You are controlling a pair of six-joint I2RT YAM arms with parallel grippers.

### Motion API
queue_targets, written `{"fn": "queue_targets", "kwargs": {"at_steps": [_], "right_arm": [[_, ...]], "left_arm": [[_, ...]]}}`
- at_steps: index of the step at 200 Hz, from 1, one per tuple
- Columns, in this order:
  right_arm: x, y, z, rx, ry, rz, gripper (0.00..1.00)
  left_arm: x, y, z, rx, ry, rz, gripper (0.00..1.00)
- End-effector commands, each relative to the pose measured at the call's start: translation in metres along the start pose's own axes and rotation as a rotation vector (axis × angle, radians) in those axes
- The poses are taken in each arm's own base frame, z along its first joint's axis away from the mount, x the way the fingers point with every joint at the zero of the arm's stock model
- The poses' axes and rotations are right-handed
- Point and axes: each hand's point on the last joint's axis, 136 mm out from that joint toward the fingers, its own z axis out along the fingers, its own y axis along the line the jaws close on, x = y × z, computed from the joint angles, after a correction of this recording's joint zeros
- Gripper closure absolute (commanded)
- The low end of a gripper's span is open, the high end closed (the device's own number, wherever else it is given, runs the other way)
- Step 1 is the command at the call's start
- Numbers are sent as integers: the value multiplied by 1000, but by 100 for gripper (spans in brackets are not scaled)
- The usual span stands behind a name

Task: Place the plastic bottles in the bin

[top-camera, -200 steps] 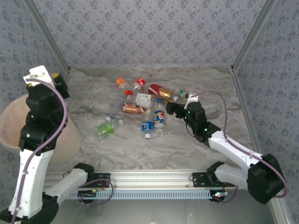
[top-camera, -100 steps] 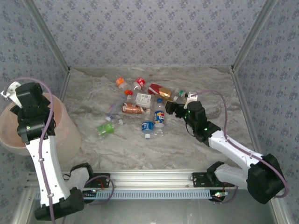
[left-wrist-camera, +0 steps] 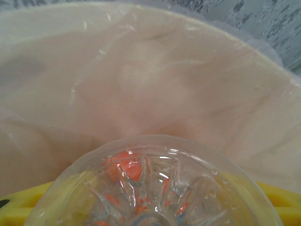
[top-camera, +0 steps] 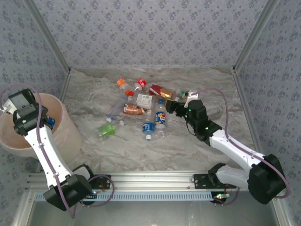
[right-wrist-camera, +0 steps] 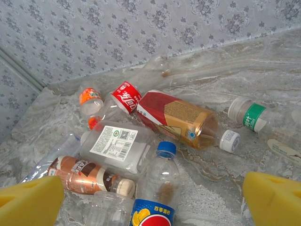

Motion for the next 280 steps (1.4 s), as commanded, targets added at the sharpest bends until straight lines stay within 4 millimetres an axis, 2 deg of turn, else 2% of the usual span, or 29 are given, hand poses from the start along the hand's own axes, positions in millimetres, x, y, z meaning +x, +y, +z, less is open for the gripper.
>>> {"fn": "queue_targets", "kwargs": {"at_steps": [1,42,66,94,96,101,130,157,176,186,208,224,254,280], "right_arm": [[-15,5,0,-8,-29,-12,0],[-15,5,1,-3,-23,-9,0],[-12,3,1,7,-13,-9,0],[-6,0,4,26,16,3,0],[-5,-1,5,28,19,7,0],[-3,-2,5,33,26,16,0],[9,-15,9,95,77,38,0],[26,-26,14,136,158,48,0],[42,-25,17,119,223,50,0],[44,-25,19,126,229,58,0],[64,-26,20,146,286,105,0],[79,-24,21,147,320,145,0],[97,-11,23,123,353,166,0],[112,5,27,109,397,151,2]], "left_arm": [[6,-3,6,20,27,-29,28],[6,-17,15,66,60,-42,21],[2,-34,10,139,56,-42,19],[-4,-44,-1,154,30,-8,14],[-2,-51,-4,173,33,7,14],[-2,-54,-7,177,27,20,12],[-11,-58,-26,178,-25,37,3],[-19,-68,-53,247,-77,38,2],[-15,-91,-81,368,-118,67,2],[-8,-106,-94,434,-117,96,2],[13,-142,-119,583,-78,175,2],[37,-175,-139,728,-33,244,2],[101,-236,-180,1012,102,383,2],[155,-266,-199,1107,184,483,2]]}}
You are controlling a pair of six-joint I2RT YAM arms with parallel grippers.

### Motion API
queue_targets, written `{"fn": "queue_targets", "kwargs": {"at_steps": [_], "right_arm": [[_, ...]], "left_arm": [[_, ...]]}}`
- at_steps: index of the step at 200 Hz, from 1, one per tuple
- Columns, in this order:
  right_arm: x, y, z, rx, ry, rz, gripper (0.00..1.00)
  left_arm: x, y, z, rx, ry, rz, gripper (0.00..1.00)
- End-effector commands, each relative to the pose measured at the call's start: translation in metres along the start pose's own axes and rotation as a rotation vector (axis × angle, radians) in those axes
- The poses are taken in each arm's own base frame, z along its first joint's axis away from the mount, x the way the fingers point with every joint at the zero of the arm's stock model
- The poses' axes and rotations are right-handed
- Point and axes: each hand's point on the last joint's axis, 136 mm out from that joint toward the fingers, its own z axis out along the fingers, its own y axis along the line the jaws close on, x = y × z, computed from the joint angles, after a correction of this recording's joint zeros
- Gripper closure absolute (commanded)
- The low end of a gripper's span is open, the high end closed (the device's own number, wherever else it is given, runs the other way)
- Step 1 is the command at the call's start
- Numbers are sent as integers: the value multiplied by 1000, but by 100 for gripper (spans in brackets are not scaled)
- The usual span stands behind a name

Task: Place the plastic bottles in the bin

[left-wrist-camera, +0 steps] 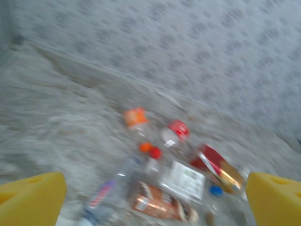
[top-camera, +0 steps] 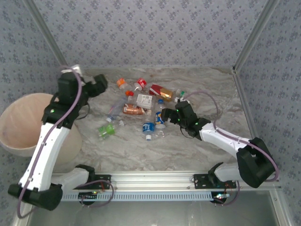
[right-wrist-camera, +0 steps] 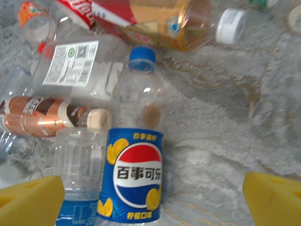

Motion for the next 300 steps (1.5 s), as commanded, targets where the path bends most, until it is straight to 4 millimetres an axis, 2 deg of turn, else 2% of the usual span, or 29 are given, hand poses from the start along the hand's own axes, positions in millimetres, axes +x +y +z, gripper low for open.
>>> {"fn": "queue_targets", "kwargs": {"at_steps": [1,15,27,51,87,119,153,176,195,238,300], "right_arm": [[14,11,8,1,42,23,2],[22,13,13,31,52,28,3],[27,13,16,55,51,39,7],[36,17,21,59,66,34,10],[46,13,26,107,96,29,15],[58,14,31,128,163,-22,15],[67,-2,35,236,217,-34,17],[63,-11,35,327,200,-54,19],[70,-17,39,375,232,-68,18],[80,-16,51,331,247,-98,20],[79,-25,51,333,211,-172,27]], "left_arm": [[23,-47,22,153,54,56,2],[40,-64,32,185,89,71,2],[51,-76,37,214,103,65,2],[64,-89,40,279,99,42,2],[69,-81,43,263,79,0,2],[74,-72,42,230,87,-9,2],[75,-58,40,188,63,-30,2],[77,-54,41,170,56,-27,2],[78,-49,42,144,63,-10,2],[79,-47,40,131,67,3,2],[85,-45,45,123,84,11,2]]}}
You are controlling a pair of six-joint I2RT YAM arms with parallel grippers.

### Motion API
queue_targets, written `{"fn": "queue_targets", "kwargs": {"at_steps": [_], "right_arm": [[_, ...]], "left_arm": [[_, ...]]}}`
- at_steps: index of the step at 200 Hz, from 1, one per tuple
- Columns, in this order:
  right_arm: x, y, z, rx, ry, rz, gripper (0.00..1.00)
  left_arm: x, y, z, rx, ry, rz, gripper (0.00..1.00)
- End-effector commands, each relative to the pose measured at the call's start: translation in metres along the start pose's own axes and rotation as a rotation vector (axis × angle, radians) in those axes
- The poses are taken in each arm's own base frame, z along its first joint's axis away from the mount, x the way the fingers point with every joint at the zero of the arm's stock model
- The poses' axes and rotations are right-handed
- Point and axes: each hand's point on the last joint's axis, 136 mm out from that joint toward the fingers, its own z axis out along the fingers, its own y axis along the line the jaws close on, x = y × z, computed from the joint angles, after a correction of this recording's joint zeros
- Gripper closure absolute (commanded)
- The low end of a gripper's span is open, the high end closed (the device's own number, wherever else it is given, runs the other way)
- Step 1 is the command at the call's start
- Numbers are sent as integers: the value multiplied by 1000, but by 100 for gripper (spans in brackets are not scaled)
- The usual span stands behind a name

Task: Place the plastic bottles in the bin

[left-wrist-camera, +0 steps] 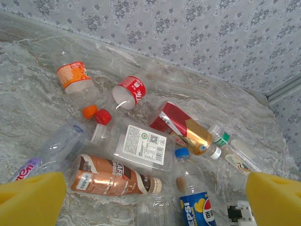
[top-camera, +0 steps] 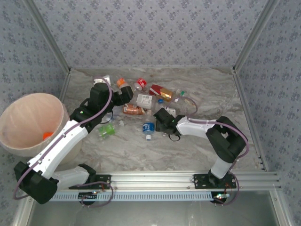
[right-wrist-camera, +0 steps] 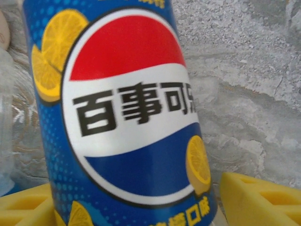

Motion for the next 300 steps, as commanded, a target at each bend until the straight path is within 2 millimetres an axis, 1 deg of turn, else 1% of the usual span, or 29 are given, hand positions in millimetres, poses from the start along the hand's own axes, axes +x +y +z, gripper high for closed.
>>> {"fn": "queue_targets", "kwargs": {"at_steps": [1,23,34,63,67,80,100,114,127,146,155,186,208,233,271,286,300], "right_arm": [[-1,-7,-1,22,-34,-50,27],[-1,-9,-3,18,-46,-74,33],[-4,-8,-6,13,-64,-92,36],[-13,0,-22,-46,-129,-123,45],[-15,2,-25,-58,-143,-157,46],[-22,7,-36,-89,-188,-183,48],[-31,17,-55,-143,-263,-220,48],[-40,26,-69,-189,-315,-228,49],[-44,30,-80,-243,-332,-180,50],[-59,38,-103,-331,-405,-130,51],[-65,46,-114,-387,-438,-122,51],[-73,71,-150,-592,-521,-149,50],[-81,80,-169,-667,-580,-161,50],[-85,88,-180,-726,-615,-159,50],[-84,99,-184,-798,-618,-169,50],[-83,105,-185,-823,-612,-179,49],[-82,110,-185,-835,-600,-186,49]], "left_arm": [[-2,0,-1,-8,-9,13,2],[0,-1,3,-5,3,18,2],[1,-3,5,3,11,19,2],[5,-8,11,23,38,26,2],[5,-9,11,26,40,26,2],[7,-11,14,38,47,23,2],[9,-19,17,77,58,26,2],[11,-28,18,129,65,31,2],[13,-36,18,182,71,32,2],[15,-49,17,259,75,30,2],[15,-56,16,300,77,26,2],[18,-80,14,447,91,9,2],[23,-92,17,510,120,-2,2],[30,-100,22,558,146,-8,3],[38,-114,21,650,164,-5,2],[41,-116,24,650,176,-4,2],[46,-112,32,604,192,-2,2]]}}
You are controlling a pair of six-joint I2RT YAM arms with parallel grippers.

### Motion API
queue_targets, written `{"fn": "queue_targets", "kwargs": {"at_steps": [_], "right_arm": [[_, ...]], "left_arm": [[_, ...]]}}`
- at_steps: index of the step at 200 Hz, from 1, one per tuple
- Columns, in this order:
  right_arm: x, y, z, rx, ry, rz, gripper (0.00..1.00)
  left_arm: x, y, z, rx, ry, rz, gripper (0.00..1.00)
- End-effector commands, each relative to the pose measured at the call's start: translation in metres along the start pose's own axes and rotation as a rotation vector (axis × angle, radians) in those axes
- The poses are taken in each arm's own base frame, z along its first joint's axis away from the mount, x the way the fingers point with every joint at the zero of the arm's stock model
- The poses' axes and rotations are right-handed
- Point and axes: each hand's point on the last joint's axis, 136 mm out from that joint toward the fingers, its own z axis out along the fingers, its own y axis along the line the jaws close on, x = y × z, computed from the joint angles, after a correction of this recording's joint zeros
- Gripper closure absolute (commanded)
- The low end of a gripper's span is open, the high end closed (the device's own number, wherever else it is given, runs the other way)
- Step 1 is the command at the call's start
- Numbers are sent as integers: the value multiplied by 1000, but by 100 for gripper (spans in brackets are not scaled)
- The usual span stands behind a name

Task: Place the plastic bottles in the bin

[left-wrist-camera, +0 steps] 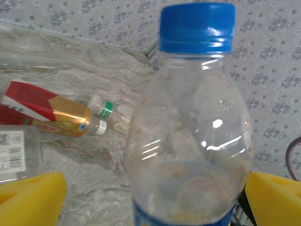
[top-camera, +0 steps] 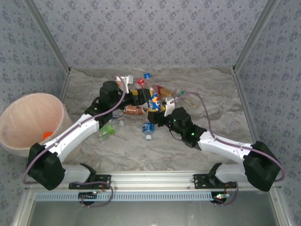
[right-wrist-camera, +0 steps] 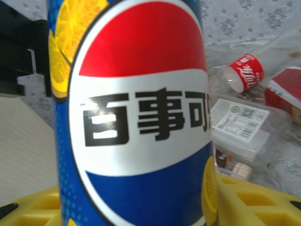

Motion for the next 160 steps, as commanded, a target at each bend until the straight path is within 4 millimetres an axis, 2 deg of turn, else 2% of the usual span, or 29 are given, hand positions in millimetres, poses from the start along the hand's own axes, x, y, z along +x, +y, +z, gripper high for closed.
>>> {"fn": "queue_targets", "kwargs": {"at_steps": [1,29,55,81,114,135,160], "right_arm": [[-10,18,4,-85,-26,-13,49],[-9,25,11,-104,-7,-13,49],[-12,31,13,-132,-16,-14,48],[-11,38,16,-164,-1,-25,47],[-9,40,18,-168,22,-25,45],[-7,42,18,-193,52,-30,34],[-6,40,16,-212,101,-44,21]], "left_arm": [[2,-7,8,23,13,6,2],[7,0,17,-23,29,-9,3],[8,6,22,-68,24,-15,17],[13,8,27,-77,50,-25,23],[12,4,28,-53,49,-27,36],[9,-1,24,-40,38,-11,42],[2,-4,18,-51,18,14,44]]}}
